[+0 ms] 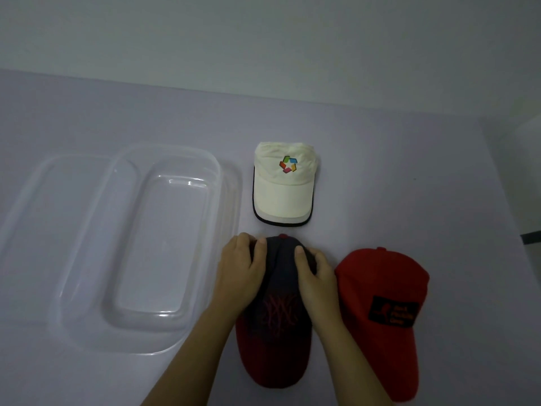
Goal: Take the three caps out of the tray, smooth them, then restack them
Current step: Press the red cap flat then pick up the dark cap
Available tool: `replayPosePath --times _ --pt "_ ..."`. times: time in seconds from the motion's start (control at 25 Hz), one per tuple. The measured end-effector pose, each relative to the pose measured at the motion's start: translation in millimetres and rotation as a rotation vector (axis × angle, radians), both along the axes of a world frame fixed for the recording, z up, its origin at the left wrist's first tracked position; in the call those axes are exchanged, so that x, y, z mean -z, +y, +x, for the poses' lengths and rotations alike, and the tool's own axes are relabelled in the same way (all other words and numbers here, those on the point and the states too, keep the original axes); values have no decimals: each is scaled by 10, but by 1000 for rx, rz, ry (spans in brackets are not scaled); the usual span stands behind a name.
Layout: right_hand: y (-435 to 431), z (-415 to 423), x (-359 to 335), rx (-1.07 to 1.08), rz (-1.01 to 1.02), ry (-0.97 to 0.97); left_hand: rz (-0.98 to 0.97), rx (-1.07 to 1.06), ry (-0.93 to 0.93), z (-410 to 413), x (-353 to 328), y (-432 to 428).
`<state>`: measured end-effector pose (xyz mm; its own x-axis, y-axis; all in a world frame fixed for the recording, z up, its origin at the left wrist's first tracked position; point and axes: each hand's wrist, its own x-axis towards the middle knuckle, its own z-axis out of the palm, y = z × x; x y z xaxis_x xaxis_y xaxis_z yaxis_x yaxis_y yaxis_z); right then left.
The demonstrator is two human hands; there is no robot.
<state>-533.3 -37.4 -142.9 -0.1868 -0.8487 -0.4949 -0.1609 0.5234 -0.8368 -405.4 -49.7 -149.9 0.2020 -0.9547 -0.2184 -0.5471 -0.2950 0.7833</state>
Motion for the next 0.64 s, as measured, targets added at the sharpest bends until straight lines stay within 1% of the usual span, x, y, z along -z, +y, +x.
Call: replayPosePath --times 0.12,0.2,0.36,0.44,0.52,0.56,0.64 --pt "-48 -58 7 47 48 -29 35 16 -2 0 24 -16" --pt "-69 -47 -6 1 56 -20 45 -5 3 -20 28 -26" --pt "-95 9 -52 -95 39 66 51 -1 -9 -43 5 -49" --pt "-88 30 -101 -49 29 -8 49 -9 -44 -12 -9 -60" --pt "-100 25 -140 64 29 -101 37 -10 -49 34 -5 -73" --pt "-111 19 -150 95 27 -114 39 -8 -33 47 -6 -75" --pt "-119 19 -115 64 -3 -54 59 -25 6 65 6 -82"
